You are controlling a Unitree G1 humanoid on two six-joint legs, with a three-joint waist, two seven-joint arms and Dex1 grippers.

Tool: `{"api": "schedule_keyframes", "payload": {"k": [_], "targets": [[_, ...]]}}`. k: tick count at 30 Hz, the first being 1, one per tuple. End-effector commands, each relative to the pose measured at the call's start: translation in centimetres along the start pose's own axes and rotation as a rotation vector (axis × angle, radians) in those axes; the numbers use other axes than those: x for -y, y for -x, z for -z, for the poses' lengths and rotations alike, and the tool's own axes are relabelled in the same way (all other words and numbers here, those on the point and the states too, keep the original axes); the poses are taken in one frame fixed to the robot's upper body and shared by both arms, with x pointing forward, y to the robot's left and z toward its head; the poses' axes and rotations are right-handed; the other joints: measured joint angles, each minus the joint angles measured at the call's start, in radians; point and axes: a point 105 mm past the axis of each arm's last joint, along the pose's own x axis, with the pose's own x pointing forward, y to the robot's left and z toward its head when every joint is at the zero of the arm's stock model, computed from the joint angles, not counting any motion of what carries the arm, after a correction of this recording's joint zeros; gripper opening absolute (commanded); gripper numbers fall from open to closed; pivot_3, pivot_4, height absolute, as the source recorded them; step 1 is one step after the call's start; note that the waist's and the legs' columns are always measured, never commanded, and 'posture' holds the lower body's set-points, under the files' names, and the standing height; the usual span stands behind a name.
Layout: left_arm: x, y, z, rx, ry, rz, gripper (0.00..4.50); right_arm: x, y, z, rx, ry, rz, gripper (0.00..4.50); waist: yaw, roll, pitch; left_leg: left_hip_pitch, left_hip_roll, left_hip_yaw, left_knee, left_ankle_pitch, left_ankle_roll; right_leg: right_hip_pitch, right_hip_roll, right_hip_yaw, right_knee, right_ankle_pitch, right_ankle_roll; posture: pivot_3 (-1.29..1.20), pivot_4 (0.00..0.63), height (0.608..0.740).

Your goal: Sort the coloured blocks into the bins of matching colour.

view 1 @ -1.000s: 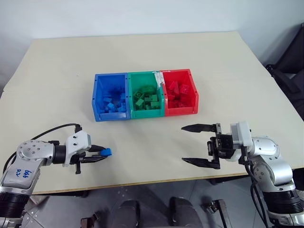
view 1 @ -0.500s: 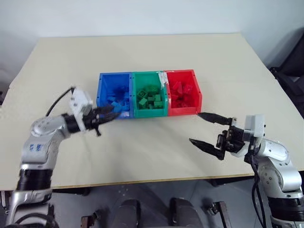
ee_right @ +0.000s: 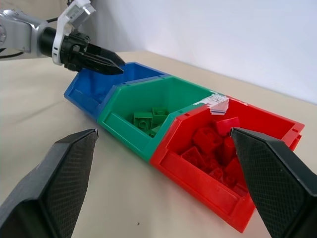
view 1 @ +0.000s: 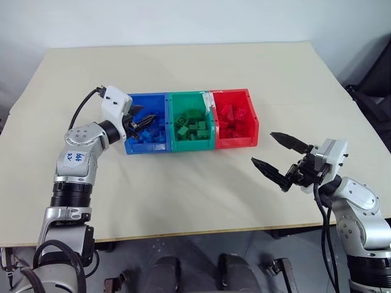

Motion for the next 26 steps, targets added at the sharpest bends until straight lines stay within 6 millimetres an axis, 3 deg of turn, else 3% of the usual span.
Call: {"api": "schedule_keyframes", "payload": {"k": [1,3,10,15,20,26], "targets": [[-0.1,2.0,-1.5,0.069,-0.100,0.030,3.77,-0.2,-0.3,-0.9,0.044,0.044,-0.037,4.50,-0.001,0.000,0.000,0.000,0.000,0.000,0.000,0.000,0.000,0.000,0.000,0.000,0.000,0.000,0.000,0.00,0.150,0.740],[-0.9,4.2,-0.5,0.050,-0.126,0.019,4.37,-0.3,-0.4,-0.5,0.036,0.039,-0.070,4.50,-0.012,0.000,0.000,0.000,0.000,0.000,0.000,0.000,0.000,0.000,0.000,0.000,0.000,0.000,0.000,0.00,0.150,0.740],[-1.3,11.8,2.3,-0.019,-0.175,-0.010,4.37,-0.5,-0.2,1.1,-0.006,0.029,-0.193,4.50,-0.021,0.000,0.000,0.001,0.005,0.000,-0.002,0.000,0.000,0.000,-0.001,-0.001,-0.002,0.000,0.000,0.00,0.150,0.740],[0.5,15.8,3.6,-0.041,-0.179,-0.019,4.37,0.1,0.6,2.2,-0.053,0.031,-0.248,4.50,-0.007,0.000,0.000,0.001,0.005,0.000,-0.001,-0.002,0.002,0.002,-0.003,-0.002,-0.002,0.000,0.000,0.00,0.150,0.740],[1.8,16.9,5.3,-0.081,-0.134,-0.056,4.37,0.5,1.4,3.1,-0.092,0.041,-0.266,4.50,-0.006,0.000,0.000,0.002,0.005,-0.001,-0.001,-0.002,0.003,0.003,-0.006,-0.003,-0.004,0.000,0.000,0.00,0.150,0.740],[1.9,15.9,5.9,-0.058,-0.120,-0.083,4.37,0.6,1.5,3.6,-0.093,0.036,-0.235,4.50,-0.010,0.000,0.000,0.002,0.005,0.001,-0.001,-0.002,0.002,0.003,-0.005,-0.004,-0.003,0.000,0.000,0.00,0.150,0.740]]}}
